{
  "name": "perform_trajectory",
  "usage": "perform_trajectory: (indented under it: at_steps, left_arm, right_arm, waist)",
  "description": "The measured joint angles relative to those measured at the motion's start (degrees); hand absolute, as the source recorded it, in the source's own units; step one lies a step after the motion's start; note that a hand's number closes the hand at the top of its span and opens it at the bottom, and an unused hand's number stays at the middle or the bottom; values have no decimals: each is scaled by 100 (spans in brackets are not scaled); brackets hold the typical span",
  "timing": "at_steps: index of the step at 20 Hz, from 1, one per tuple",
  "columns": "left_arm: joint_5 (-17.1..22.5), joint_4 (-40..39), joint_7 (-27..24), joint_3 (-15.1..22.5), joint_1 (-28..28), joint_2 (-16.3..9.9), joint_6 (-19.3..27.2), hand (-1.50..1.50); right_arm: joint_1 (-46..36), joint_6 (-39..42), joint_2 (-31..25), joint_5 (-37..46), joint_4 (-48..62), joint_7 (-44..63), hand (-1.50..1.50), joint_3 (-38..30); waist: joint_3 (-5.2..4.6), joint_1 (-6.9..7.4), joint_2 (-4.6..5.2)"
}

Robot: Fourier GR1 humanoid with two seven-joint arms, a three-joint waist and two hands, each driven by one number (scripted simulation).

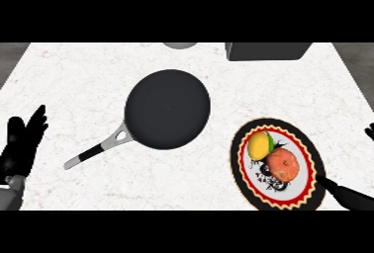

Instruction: Pick the squash from the plate and place it in the pan

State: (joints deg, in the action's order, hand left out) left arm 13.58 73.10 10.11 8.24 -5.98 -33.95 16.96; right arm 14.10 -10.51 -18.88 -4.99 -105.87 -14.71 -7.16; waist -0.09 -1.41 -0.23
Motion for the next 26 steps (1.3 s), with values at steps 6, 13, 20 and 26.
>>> perform_trajectory:
  at_steps: [6, 13, 20, 26]
  left_arm:
    - [-46, 87, 64, 25, -27, -16, -75, 0]
    - [-168, 29, 82, 107, -182, 110, -70, 0]
    - [-262, -109, 54, 72, -255, 222, -127, 0]
    - [-346, -62, 122, -133, -217, 250, -276, 0]
  right_arm:
    - [284, 208, -1121, 1099, -844, 1709, -150, 232]
    - [-260, 1136, -2235, 1906, -1405, 4122, -150, 792]
    - [-1371, 2168, -2405, 2272, -1382, 6070, -150, 1844]
    - [-1864, 2556, -1793, 2718, -960, 6656, -150, 2533]
  waist:
    - [-20, 110, 17]
    - [-24, 251, 55]
    - [-9, 285, 51]
    - [3, 207, 32]
